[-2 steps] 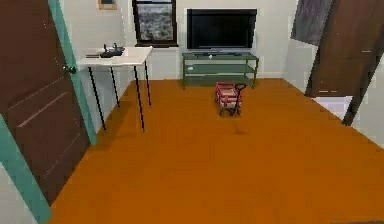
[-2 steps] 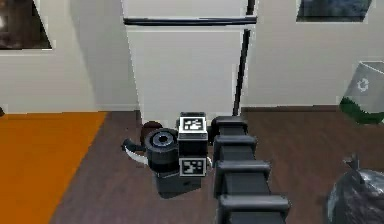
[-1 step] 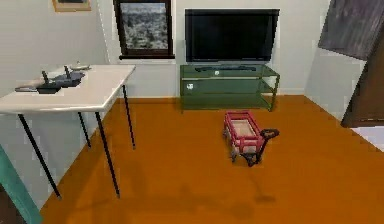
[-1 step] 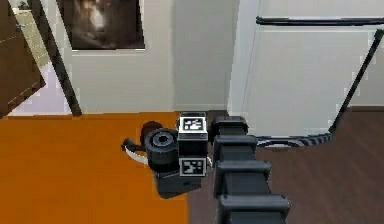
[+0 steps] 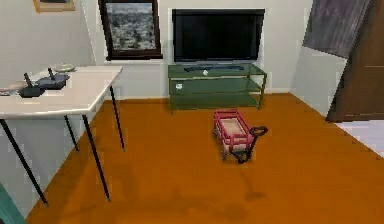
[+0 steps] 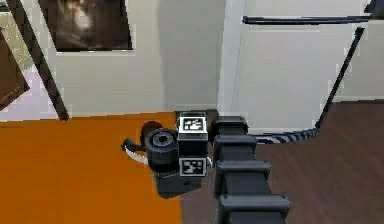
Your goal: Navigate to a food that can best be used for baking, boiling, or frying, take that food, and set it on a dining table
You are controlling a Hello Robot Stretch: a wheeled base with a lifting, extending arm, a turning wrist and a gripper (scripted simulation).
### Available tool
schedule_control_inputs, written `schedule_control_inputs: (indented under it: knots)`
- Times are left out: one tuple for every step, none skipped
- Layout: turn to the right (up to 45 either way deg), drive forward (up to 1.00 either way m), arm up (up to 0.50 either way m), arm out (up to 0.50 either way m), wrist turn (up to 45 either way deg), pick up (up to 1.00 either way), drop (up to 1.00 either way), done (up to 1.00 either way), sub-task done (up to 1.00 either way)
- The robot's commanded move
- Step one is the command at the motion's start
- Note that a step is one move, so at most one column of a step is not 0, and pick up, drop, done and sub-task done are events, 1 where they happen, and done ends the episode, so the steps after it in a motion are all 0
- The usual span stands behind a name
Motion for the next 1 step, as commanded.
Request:
schedule_control_inputs:
  knots:
    - [0.0, 1.00, 0.00, 0.00, 0.0, 0.00, 0.00, 0.00, 0.00]
